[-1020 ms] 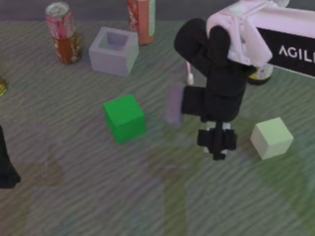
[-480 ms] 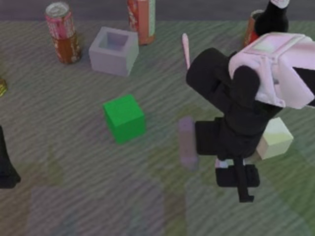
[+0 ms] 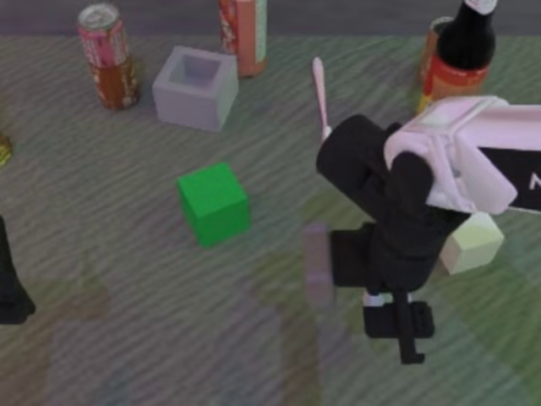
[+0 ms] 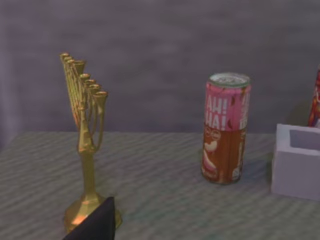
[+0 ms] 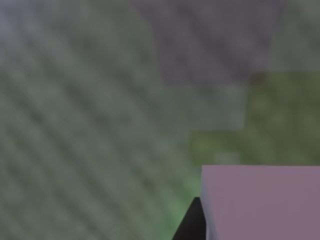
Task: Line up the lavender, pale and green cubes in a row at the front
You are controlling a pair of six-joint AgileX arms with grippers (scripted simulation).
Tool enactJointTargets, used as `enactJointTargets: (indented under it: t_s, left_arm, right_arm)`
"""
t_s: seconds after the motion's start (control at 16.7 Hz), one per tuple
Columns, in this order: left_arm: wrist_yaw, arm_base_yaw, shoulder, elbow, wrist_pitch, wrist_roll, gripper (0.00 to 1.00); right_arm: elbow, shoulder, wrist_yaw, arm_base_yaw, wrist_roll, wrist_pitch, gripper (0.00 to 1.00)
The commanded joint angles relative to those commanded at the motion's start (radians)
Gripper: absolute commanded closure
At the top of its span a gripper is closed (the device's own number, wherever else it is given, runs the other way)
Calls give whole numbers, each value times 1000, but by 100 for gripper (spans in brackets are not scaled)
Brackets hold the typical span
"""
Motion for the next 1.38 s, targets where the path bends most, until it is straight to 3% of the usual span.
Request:
enactJointTargets:
  t_s: [0.24,0.48,1.26,1.38]
  left_arm:
    - [0,0,0,0,0,0,0]
    - [0,0,0,0,0,0,0]
    - [0,0,0,0,0,0,0]
    - [0,0,0,0,0,0,0]
  right_arm:
    - [-74,42,0,4,-2,118,100]
    - [-77,44,1,5,-2,124,100]
    - [-77,44,1,5,-2,124,2]
    - [-77,44,1,5,-2,124,0]
